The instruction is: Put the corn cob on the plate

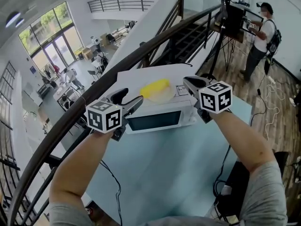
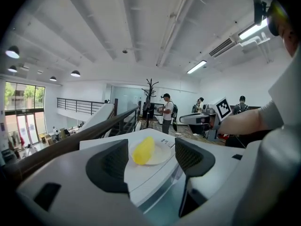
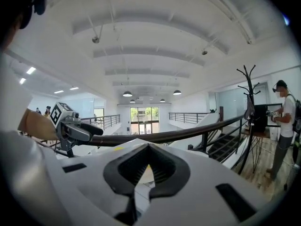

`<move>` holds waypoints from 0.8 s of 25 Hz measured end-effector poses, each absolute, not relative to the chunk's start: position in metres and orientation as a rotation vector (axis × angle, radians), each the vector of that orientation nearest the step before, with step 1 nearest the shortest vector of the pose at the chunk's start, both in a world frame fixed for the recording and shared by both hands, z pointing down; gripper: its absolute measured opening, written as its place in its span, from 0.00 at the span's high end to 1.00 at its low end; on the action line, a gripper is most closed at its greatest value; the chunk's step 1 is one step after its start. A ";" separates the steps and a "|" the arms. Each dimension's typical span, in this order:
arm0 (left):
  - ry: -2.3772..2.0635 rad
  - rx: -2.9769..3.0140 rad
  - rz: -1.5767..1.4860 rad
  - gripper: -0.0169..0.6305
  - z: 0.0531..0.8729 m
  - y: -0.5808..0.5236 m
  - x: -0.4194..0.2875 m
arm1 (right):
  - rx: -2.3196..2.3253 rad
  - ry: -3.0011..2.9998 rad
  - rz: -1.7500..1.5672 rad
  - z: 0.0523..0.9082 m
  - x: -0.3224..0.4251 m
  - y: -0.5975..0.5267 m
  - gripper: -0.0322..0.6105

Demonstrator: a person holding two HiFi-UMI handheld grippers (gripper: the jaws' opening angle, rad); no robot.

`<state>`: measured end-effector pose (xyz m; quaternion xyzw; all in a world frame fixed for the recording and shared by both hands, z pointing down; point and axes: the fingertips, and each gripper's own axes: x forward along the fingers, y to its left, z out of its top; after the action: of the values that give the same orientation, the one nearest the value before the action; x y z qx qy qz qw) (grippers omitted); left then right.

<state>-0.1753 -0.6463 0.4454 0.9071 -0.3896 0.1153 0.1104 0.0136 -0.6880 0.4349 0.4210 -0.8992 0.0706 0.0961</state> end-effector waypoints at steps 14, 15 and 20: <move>-1.163 2.690 0.135 0.60 0.363 -0.504 -0.212 | 1.330 -2.654 0.306 0.393 0.009 -0.570 0.92; -1.161 2.696 0.128 0.60 0.359 -0.490 -0.214 | 1.332 -2.653 0.306 0.389 0.007 -0.559 0.92; -1.179 2.723 0.057 0.61 0.336 -0.426 -0.233 | 1.370 -2.657 0.320 0.370 0.002 -0.509 0.92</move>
<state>-0.2331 -0.4264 0.3360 0.9140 -0.3958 0.0192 0.0868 0.0016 -0.5089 0.3696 0.4546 -0.8817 0.1063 0.0678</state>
